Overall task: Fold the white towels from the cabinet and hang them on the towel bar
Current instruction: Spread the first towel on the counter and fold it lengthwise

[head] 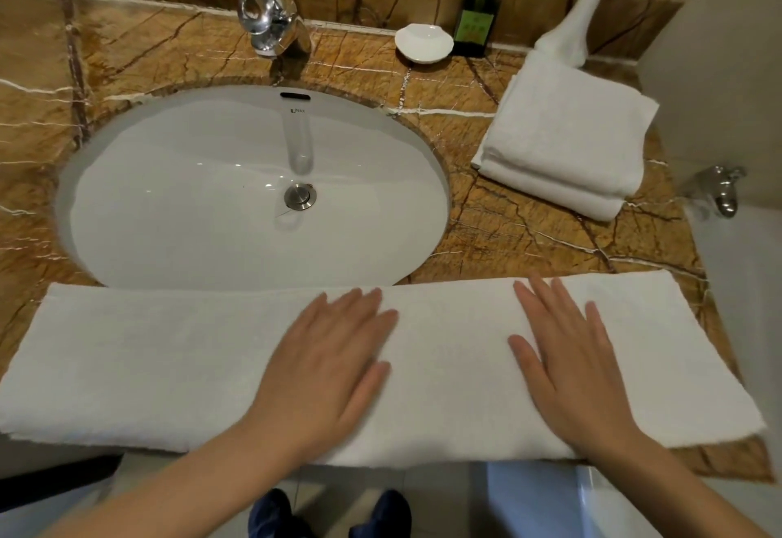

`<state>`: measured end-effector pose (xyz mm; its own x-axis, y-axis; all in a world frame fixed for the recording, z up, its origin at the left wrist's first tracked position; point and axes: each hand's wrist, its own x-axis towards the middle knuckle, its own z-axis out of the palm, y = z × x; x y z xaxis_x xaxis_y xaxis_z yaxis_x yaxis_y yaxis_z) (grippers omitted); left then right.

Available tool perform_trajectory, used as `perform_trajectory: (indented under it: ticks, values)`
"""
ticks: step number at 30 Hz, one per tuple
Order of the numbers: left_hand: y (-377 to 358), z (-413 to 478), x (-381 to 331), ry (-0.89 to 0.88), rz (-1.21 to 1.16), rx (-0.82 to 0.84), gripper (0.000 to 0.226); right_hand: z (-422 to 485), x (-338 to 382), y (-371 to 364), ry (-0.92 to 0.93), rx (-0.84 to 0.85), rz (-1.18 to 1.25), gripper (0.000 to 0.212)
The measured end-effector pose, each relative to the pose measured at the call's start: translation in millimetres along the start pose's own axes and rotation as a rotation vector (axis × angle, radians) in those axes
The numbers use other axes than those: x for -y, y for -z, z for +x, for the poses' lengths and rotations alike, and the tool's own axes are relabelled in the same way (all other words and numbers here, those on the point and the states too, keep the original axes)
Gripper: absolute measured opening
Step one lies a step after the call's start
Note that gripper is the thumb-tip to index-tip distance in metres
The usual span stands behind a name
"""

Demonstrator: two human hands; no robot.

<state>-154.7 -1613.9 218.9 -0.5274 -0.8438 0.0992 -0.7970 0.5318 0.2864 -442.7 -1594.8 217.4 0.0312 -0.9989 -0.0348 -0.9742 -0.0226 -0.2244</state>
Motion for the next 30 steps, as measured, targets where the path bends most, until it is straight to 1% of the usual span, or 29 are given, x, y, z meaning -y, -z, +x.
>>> perform_trajectory:
  ticks: [2, 5, 7, 10, 11, 13, 16, 17, 19, 21, 22, 26, 30]
  values:
    - [-6, -4, -5, -0.03, 0.095, 0.155, 0.057, -4, -12, -2, -0.063, 0.066, -0.061, 0.06]
    - [-4, 3, -8, -0.03, 0.133, 0.235, 0.06, 1, -22, 2, -0.106, 0.079, -0.084, 0.063]
    - [-2, 7, -12, -0.028, 0.129, 0.226, 0.061, 3, -21, 6, -0.133, 0.093, -0.085, 0.064]
    - [6, -3, -8, 0.046, 0.102, 0.212, 0.06, 0, -5, 11, -0.154, 0.068, -0.087, 0.069]
    - [9, -9, -1, 0.073, 0.102, 0.209, 0.06, -1, 8, 13, -0.12, 0.041, -0.068, 0.069]
    - [13, -21, 15, 0.118, 0.124, 0.218, 0.061, -2, 47, 11, 0.006, 0.012, 0.036, 0.065]
    - [14, -28, 35, 0.166, 0.135, 0.246, 0.061, 6, 111, -5, 0.161, 0.065, 0.18, 0.061]
    - [14, -28, 37, 0.175, 0.125, 0.246, 0.061, 9, 127, -13, 0.186, 0.091, 0.172, 0.061]
    - [13, -27, 39, 0.173, 0.11, 0.242, 0.06, 12, 144, -28, 0.211, 0.136, 0.056, 0.062]
    - [12, -30, 42, 0.154, 0.103, 0.233, 0.06, 12, 145, -37, 0.205, 0.145, -0.058, 0.064]
    - [12, -31, 44, 0.148, 0.099, 0.229, 0.06, 12, 144, -38, 0.193, 0.147, -0.072, 0.064]
    - [17, -39, 52, 0.147, 0.097, 0.2, 0.061, 11, 146, -36, 0.168, 0.183, -0.082, 0.063]
    - [34, -59, 81, 0.246, 0.107, 0.169, 0.063, 9, 167, -33, 0.114, 0.185, -0.044, 0.067]
